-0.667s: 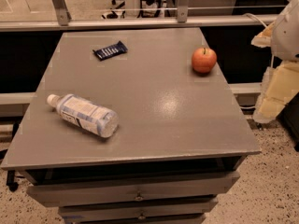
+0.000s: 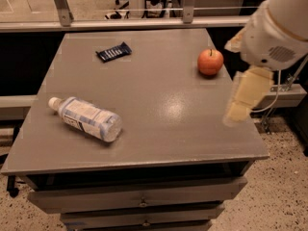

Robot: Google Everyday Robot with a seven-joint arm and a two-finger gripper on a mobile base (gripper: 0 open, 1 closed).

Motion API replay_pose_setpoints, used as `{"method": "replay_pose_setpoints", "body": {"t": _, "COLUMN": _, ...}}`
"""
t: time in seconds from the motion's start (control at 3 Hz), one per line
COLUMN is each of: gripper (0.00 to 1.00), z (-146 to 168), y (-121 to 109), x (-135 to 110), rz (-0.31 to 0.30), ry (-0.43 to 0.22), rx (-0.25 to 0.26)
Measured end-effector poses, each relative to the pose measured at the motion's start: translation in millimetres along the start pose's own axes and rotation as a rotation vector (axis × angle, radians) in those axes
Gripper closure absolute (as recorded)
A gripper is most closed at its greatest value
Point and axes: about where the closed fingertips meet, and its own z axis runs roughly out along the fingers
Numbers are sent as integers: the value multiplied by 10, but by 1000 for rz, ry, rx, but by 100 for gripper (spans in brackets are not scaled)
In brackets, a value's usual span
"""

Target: Pick blue plastic bottle

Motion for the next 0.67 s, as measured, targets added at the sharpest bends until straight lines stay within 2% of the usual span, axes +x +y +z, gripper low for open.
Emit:
{"method": "replay_pose_setpoints", "body": {"t": 0.33, "gripper": 0, "z": 444, "y": 213, "x": -869, "rz": -39, "ry": -124, "rx": -86}}
{"method": "replay_pose_setpoints", "body": {"t": 0.67, "gripper": 0, "z": 715, "y": 484, "x": -1732, "rz": -63, "ry": -243, "rx": -175}}
